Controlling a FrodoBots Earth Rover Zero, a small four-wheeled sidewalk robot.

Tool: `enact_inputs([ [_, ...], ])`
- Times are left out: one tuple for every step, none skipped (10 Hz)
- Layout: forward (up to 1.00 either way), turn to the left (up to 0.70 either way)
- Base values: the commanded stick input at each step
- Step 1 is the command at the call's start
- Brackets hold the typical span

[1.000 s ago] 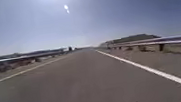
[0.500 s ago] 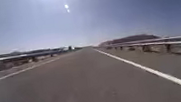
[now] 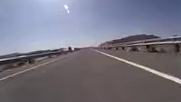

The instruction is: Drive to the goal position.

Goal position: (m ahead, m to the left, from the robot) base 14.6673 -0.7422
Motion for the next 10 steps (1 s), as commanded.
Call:
enact_inputs([
  [1.0, 0.0],
  [1.0, 0.0],
  [1.0, 0.0],
  [1.0, 0.0],
  [1.0, 0.0],
  [1.0, 0.0],
  [1.0, 0.0],
  [1.0, 0.0],
  [1.0, 0.0],
  [1.0, 0.0],
])
